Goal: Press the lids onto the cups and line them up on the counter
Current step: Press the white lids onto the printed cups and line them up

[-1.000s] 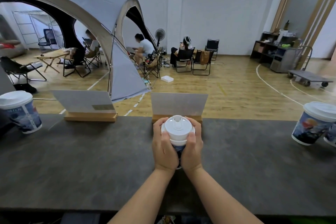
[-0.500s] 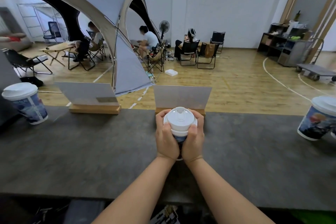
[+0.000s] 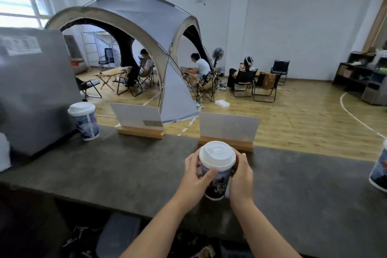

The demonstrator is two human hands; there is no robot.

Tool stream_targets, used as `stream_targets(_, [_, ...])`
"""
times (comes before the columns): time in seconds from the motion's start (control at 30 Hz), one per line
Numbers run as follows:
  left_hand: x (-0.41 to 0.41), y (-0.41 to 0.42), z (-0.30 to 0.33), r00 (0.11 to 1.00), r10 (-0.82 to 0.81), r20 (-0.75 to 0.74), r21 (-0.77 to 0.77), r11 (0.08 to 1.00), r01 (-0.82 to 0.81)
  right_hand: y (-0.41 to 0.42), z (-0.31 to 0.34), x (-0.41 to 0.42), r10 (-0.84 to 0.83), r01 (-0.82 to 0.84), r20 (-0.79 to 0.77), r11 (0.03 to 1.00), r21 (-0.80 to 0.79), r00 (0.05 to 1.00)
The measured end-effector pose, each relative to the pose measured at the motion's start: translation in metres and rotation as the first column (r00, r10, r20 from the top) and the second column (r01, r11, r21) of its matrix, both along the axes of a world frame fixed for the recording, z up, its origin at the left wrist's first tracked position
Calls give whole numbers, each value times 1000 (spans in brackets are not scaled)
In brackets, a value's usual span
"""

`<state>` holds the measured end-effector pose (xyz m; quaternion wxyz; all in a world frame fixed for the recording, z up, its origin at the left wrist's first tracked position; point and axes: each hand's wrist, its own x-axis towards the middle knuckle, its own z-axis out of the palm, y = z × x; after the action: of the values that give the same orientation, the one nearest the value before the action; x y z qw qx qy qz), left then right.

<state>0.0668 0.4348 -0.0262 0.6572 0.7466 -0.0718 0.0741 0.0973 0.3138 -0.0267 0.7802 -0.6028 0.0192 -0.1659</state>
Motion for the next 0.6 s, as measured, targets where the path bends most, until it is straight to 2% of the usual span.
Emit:
stream_targets(0.1, [0, -4, -3, 998, -66, -2, -60, 996, 66, 2, -6, -9, 195, -190, 91, 980, -62, 977])
stream_targets(0.17, [-3, -3, -5, 995, -101, -23, -96, 991, 98, -2, -9, -15, 188, -183, 83, 981, -67, 979])
stream_targets(0.27, [-5, 5, -10, 991, -135, 0, -88, 987, 134, -14, -11, -17, 109, -102, 34, 981, -164, 993])
stream_targets(0.4, [4, 25, -8, 993, -112, 32, -63, 992, 114, 2, -8, -10, 266, -275, -74, 948, -161, 961])
stream_targets(0.6, [17, 109, 4, 993, -24, 114, -84, 996, 34, 97, 1, 5, 317, -312, 5, 936, -165, 948])
